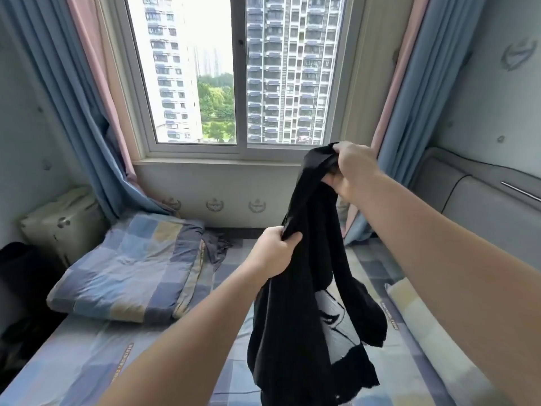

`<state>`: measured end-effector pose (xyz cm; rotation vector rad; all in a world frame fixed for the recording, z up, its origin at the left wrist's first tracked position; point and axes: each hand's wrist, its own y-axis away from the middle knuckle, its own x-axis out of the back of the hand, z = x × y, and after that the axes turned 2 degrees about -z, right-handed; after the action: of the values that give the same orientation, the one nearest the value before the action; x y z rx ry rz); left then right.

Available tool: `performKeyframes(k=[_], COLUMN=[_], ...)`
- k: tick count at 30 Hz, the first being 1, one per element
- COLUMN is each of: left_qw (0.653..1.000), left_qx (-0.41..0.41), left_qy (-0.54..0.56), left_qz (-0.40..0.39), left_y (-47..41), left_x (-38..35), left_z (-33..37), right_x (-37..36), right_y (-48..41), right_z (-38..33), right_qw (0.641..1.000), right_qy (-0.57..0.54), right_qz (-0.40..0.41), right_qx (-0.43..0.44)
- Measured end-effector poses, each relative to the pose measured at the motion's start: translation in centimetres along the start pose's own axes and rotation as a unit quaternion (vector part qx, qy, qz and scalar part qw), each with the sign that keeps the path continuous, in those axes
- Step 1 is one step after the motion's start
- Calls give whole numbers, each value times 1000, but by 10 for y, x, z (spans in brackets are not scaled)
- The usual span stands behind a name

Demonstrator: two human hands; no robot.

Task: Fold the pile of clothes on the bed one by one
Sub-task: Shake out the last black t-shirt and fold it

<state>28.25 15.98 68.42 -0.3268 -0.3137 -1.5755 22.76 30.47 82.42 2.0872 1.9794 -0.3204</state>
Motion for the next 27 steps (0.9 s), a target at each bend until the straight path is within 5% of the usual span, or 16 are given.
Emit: performKeyframes(k=[4, 10, 15, 19, 24, 27], left_qw=[994, 962, 956, 971, 986, 982], left_qx=[-20, 0, 35, 14, 41, 34], left_qy=[97, 272, 288, 205, -123, -162], left_qz=[48, 22, 49, 122, 106, -87], left_y=[-9, -13, -25, -46, -44, -10], left_x=[15, 30, 61, 101, 90, 41], left_z=[9, 65, 76, 48, -20, -43], right_x=[45, 88, 116, 119, 90, 77], right_y=[-4, 51, 59, 54, 35, 21], right_z=[20, 149, 239, 212, 172, 157], right_qw=[997, 937, 871, 890, 965, 985], right_qy=[21, 275, 446, 401, 207, 101], right_qz=[-65, -211, -180, -185, -108, -58], right_qx=[23, -41, -105, -118, -119, -129])
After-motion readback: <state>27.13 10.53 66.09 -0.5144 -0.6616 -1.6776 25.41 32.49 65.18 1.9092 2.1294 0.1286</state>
